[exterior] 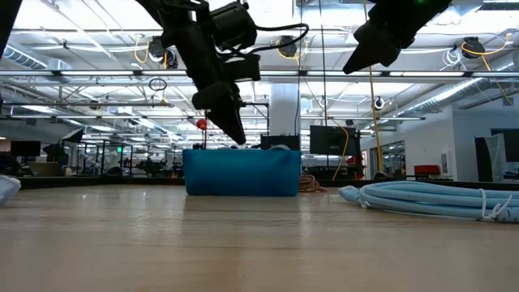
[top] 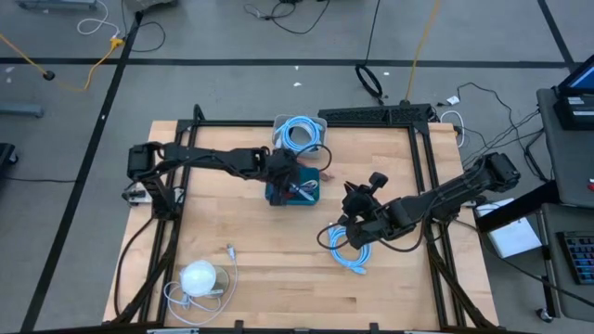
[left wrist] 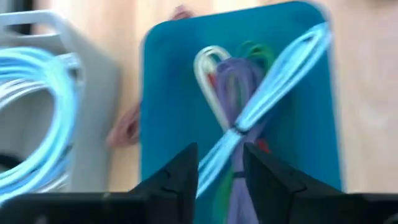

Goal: Pick & Place USB Port
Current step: Put the blue HDMI cable into the gray bin

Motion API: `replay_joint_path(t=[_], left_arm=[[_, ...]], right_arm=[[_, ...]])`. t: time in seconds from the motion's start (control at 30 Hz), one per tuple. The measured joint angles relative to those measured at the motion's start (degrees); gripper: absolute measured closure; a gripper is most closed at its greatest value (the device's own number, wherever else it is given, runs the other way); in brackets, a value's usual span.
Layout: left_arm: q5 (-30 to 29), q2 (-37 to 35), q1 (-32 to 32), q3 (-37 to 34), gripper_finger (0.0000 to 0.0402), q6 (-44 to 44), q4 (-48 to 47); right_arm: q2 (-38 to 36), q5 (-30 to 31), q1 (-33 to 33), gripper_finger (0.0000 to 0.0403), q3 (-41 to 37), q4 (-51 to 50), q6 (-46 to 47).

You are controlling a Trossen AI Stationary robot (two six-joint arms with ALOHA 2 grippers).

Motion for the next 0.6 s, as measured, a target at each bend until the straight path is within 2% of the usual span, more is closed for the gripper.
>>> replay_joint_path(t=[0.13,0.27,0.33,0.5,0.6], left_arm=[[-5.2,-2.7,-1.5,0.0,0.0241,0.4,-0.4],[-4.8,-8.3,-3.7,0.0,0.0222,-1.0,-0.3],[-0.9,-11.6,-4.9,0.0,0.0216,-3.9,-0.4],[18.2,-15.6,-7.6,0.0,0.0214,-19.4,4.7],[22.1,-14.3,-10.6,0.0,0.0215,-27.4,4.6]], right_arm=[[0.0,-0.5,0.0,0.0369,-0.1,-1.5,0.2],[0.0,-1.6,0.0,0.0358,-2.0,-1.1,0.2],[0.0,-1.7,0.0,0.0351,-3.1,-0.4,0.2],[0.0,-1.7,0.0,0.0334,-4.3,0.8,0.6],[-0.7,-1.7,0.3,0.0327,-4.3,0.7,0.5]])
